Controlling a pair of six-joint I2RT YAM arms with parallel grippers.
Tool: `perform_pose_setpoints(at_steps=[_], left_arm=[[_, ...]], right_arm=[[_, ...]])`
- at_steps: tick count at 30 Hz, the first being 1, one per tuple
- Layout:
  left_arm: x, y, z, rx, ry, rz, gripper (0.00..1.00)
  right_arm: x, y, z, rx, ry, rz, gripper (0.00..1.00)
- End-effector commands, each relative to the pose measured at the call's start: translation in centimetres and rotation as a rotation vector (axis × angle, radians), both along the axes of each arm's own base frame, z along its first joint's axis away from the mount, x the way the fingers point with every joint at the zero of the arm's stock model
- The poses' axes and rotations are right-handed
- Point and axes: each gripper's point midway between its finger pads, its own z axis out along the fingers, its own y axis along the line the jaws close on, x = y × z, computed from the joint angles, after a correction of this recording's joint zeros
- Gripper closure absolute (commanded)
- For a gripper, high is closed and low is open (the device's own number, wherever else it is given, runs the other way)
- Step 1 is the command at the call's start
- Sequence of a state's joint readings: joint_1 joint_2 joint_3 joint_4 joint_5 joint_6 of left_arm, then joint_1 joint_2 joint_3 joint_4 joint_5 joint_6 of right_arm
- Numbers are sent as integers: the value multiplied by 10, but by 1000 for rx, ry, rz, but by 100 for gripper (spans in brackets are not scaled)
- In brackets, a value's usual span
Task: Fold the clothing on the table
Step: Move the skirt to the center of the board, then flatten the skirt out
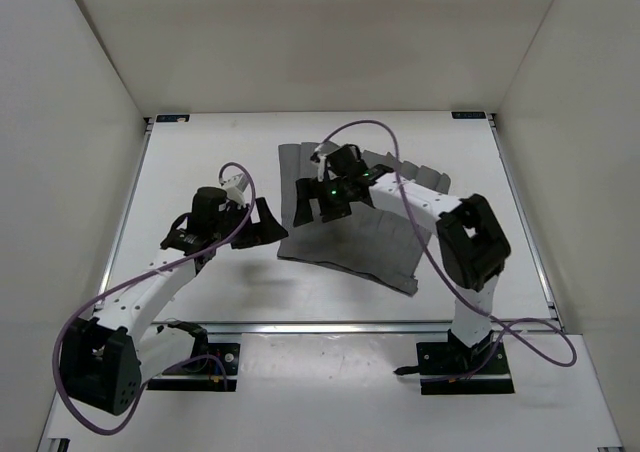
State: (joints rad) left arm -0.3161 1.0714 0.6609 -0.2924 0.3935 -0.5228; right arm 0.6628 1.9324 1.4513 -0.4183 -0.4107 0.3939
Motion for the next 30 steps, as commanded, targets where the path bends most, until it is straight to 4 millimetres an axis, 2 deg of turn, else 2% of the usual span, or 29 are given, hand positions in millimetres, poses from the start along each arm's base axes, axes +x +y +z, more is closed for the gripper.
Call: perform_pose_setpoints(at_steps=[1,2,3,4,5,6,8,9,10,11,13,14,15,16,17,19,23,26,30], left_arm=[[-1,5,-12,56,27,12,1],[-3,4,-17,60,43,13,1],[-4,7,-21,61,58,23,1],[-3,6,-24,61,61,20,2],[-3,7,-30,64,75,26,3],[-5,5,-34,66,79,19,3],[-5,5,-47,80,110,15,6],[-6,2,-52,86,123,9,6],[-5,2,-53,84,130,5,6],[-5,-1,-55,80,134,-7,6],[-6,-3,-61,55,151,-11,7],[-4,-4,-61,34,149,-6,7],[-3,-4,-61,27,145,-2,8],[-2,-1,-65,34,150,13,8],[0,-1,-66,38,141,16,9],[0,-1,-73,36,162,22,10],[2,-12,-81,32,194,-4,13],[0,-17,-94,63,233,-15,15],[2,-22,-101,71,250,-25,18]], right_arm=[[38,-53,58,71,-126,-190,1],[38,-67,70,68,-147,-218,0],[44,-84,68,30,-172,-266,1],[39,-100,68,-12,-186,-302,1],[36,-112,81,-12,-207,-327,0],[30,-131,67,-65,-179,-371,1],[16,-161,64,-84,-160,-448,3],[4,-179,49,-102,-119,-500,3],[-12,-194,24,-116,-49,-533,3],[-14,-201,33,-72,-78,-561,5],[-39,-227,5,-30,25,-671,9],[-52,-232,0,3,41,-691,9],[-54,-240,5,29,24,-725,10],[-57,-250,2,31,29,-772,11],[-62,-253,5,33,16,-783,11],[-73,-261,-2,13,39,-817,11],[-93,-264,-24,-45,139,-846,11],[-103,-262,-35,-78,182,-863,11],[-107,-265,-34,-47,170,-906,15]])
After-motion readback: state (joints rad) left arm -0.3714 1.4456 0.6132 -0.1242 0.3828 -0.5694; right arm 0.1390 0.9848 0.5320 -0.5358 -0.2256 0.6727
